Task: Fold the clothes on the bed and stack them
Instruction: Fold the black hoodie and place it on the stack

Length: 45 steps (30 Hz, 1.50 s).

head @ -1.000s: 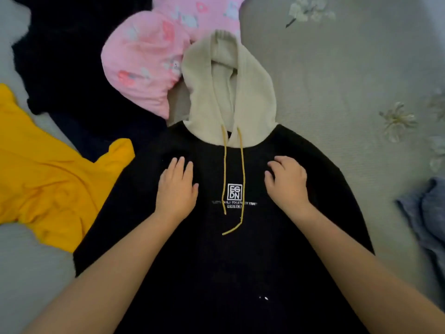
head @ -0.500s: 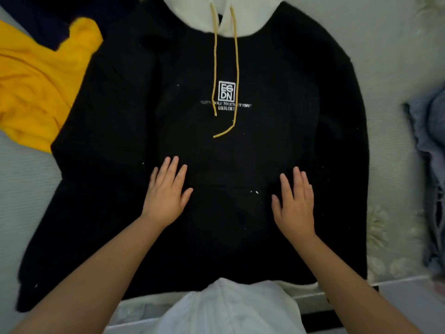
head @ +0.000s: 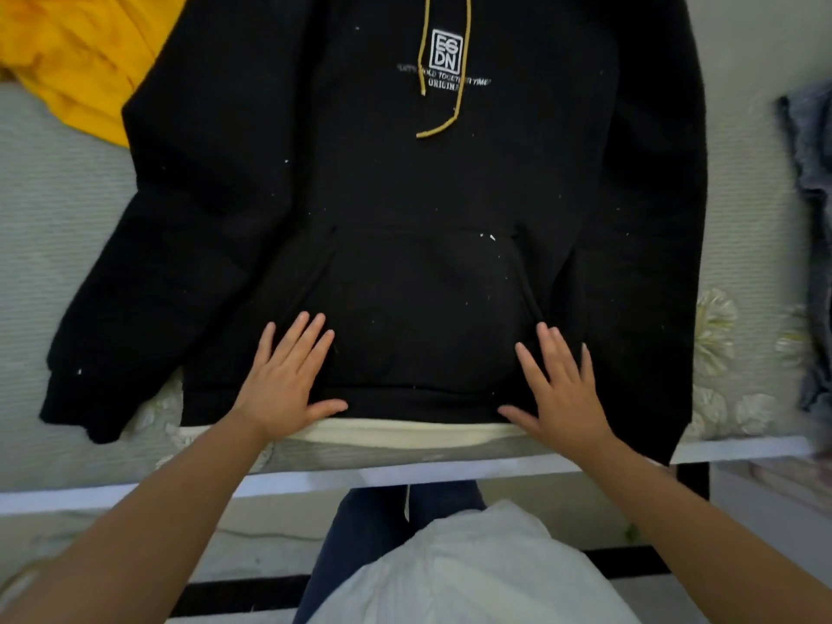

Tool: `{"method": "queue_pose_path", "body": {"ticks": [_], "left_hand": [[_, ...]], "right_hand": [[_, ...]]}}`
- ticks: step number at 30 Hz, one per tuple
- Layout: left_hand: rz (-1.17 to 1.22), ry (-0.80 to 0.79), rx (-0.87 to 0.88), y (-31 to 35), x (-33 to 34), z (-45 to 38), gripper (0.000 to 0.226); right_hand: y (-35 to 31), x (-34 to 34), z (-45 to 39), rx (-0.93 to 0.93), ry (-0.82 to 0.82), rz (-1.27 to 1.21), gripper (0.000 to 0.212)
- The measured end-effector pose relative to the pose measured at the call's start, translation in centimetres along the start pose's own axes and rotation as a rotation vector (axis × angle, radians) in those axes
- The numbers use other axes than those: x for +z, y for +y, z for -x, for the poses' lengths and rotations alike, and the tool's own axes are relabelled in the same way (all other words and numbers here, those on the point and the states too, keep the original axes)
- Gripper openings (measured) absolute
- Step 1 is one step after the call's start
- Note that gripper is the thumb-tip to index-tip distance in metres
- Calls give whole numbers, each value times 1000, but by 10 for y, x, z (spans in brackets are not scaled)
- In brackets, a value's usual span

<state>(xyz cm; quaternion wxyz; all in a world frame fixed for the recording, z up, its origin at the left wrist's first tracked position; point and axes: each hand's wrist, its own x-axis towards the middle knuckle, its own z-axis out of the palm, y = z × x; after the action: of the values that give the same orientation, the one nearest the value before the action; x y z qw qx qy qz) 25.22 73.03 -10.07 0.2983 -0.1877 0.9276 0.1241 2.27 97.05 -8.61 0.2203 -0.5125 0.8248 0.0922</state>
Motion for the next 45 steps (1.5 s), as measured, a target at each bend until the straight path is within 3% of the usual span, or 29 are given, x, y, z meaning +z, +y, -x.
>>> {"method": "queue_pose_path", "body": {"ticks": [2,4,8,11,13,16,19,20,24,29,31,34,37,41,45], "left_hand": [[-31,-83,19,-1,13,9,111],[-107,-99,50,-3,26,17,104],[-92,0,94,5,25,31,95],[-132,56,94,10,21,32,72],[-185,-41,76,6,22,31,60],[-168,-79,92,2,16,40,60],[-142,175,224,10,11,59,68],[-163,162,247,15,9,68,67],[-221,-184,132,37,39,99,55],[-135,-249,104,57,53,107,51],[-95,-248,113,55,45,104,53],[-55,-182,126,53,25,91,51],[5,-46,124,57,9,72,40],[144,64,76,74,-4,48,40],[173,114,77,100,-25,20,42]], "right_hand": [[-4,5,11,-46,-107,121,102],[-7,9,17,-89,-219,216,112],[-9,8,20,-72,-185,243,93],[-9,13,23,-42,-146,302,80],[-8,17,22,13,-209,318,71],[-13,12,36,62,-223,341,67],[-15,7,68,120,-193,319,65],[-18,7,80,123,-209,319,65],[-40,22,117,185,-322,259,61],[-54,47,131,251,-564,143,58],[-53,45,127,240,-588,106,51],[-47,32,115,292,-423,9,33],[-33,15,98,374,-191,-86,31],[-1,-10,76,461,80,-135,27],[41,-28,55,644,163,-223,32]]}}
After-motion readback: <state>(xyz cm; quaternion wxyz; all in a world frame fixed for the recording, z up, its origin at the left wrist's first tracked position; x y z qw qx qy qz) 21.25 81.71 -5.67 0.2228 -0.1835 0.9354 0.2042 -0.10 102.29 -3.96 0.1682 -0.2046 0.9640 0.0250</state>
